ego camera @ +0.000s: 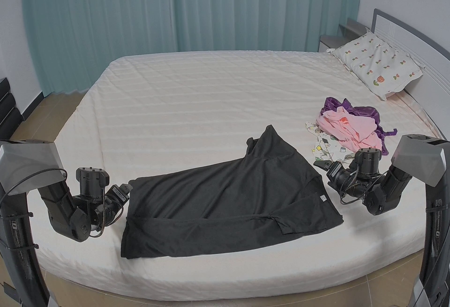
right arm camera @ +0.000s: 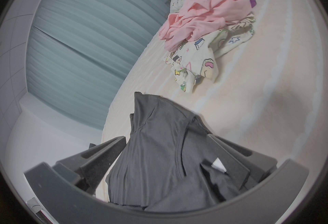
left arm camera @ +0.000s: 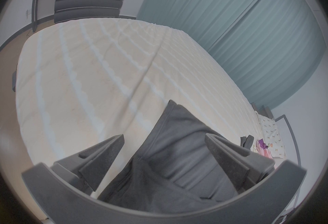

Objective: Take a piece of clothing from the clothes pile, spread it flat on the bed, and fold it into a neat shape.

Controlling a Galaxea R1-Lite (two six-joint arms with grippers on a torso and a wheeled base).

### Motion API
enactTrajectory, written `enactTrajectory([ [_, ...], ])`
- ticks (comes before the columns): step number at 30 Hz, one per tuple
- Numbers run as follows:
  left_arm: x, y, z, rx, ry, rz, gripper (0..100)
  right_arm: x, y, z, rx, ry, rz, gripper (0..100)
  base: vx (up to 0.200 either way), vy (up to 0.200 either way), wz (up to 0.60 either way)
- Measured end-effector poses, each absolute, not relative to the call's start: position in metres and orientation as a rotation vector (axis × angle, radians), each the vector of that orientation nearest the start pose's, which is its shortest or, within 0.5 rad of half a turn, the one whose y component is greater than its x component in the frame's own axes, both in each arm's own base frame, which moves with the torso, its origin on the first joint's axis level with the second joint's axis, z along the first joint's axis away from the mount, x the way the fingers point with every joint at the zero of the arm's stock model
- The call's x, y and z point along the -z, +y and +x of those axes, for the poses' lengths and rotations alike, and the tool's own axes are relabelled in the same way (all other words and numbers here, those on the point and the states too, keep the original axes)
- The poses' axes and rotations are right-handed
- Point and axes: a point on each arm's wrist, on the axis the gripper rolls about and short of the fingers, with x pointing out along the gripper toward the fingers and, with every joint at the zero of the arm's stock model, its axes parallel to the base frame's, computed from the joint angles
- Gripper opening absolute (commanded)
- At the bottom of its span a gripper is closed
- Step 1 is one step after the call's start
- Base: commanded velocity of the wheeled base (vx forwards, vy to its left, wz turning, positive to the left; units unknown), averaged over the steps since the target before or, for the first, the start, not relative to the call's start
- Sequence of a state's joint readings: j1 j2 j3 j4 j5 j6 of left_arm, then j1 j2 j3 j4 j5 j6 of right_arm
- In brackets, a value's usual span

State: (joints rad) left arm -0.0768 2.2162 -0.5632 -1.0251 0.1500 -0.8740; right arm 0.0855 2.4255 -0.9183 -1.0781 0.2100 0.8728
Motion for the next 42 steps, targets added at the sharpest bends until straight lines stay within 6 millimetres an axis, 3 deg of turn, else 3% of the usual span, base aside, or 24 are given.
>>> enactTrajectory([
  [13,0.001,-0.022,0.325,-0.334,0.550,-0.774,100,0.018,0.041,0.403,-0.086,0.540,0.877,100,0.200,0.000,0.00],
  [34,0.034,-0.023,0.327,-0.259,0.681,-0.698,100,0.024,0.045,0.402,-0.087,0.559,0.872,100,0.000,0.000,0.00],
  [42,0.037,-0.009,0.322,-0.182,0.692,-0.686,100,0.026,0.046,0.401,-0.085,0.564,0.870,100,0.000,0.000,0.00],
])
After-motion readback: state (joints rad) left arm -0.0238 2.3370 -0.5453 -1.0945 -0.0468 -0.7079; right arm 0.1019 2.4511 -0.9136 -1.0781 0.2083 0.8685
